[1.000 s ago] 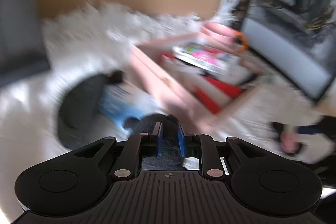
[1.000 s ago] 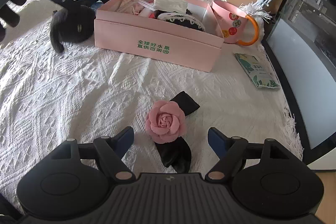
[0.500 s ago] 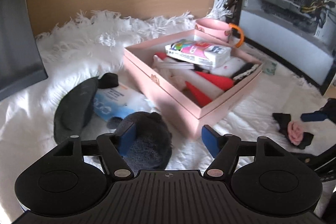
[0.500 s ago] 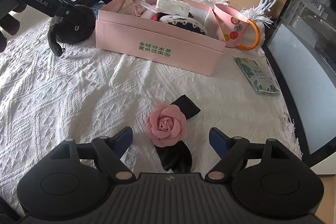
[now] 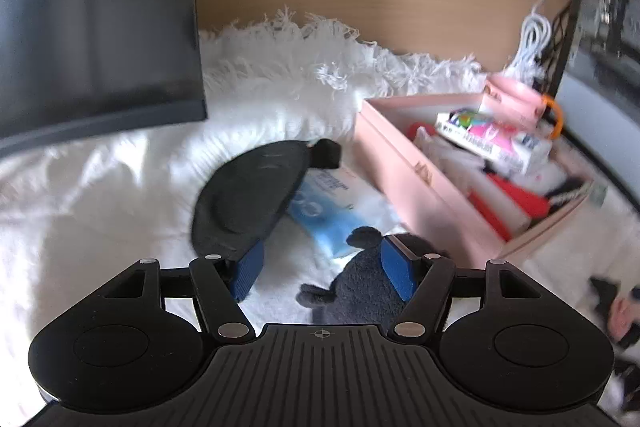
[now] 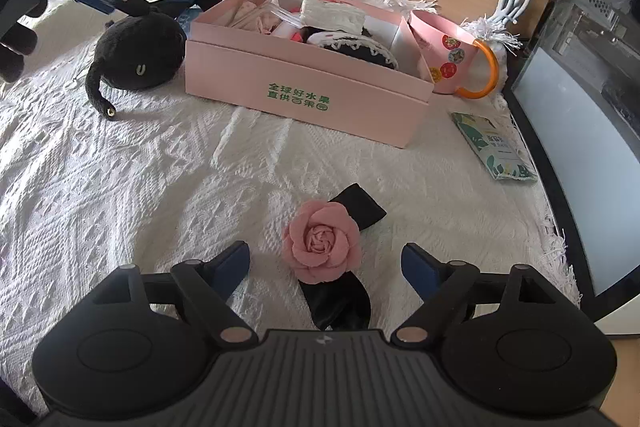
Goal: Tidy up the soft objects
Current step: 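Lift the black plush bear off the bedspread with the left gripper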
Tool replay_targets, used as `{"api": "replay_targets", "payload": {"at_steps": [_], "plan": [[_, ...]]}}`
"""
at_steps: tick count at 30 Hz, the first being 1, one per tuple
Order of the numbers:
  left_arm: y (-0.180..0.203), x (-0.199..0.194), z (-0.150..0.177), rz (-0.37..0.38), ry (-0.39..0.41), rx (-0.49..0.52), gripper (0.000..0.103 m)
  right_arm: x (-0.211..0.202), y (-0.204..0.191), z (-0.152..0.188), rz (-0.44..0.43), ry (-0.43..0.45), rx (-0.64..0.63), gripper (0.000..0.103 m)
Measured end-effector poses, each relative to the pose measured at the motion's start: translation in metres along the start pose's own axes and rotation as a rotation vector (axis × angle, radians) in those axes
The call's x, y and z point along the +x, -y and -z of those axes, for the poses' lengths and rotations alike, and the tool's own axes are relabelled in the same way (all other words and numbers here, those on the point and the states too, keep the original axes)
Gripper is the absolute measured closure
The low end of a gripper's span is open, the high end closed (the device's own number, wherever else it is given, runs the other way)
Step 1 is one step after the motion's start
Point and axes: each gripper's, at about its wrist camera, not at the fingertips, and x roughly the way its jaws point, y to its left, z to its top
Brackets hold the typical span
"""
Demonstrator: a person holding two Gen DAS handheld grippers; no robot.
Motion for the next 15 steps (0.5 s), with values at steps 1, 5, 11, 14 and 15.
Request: {"api": "replay_targets", "payload": {"at_steps": [1,5,11,14,15], "plan": [[-0.001,0.003,-0.001,0.031,-0.007,-0.023,0.032,0.000,0.000,0.000,-0.001,0.001,0.003,0.018],[0.016,0.007,0.001,0.125,-0.030,0.020,0.032,0.003,0.007,0.001,-0.021,-0.004,0.049,0.014],[0.050,0.014,0.010,0.125,-0.106,0.164,0.032,0.010,0.025,0.002,-0.087,-0.036,0.168,0.009],[0.057,0.015,0.017,0.095,-0.106,0.210,0.031,0.014,0.032,0.004,-0.105,-0.049,0.210,0.006],[0.057,0.014,0.017,0.093,-0.105,0.201,0.031,0.015,0.033,0.004,-0.106,-0.050,0.215,0.005]]}}
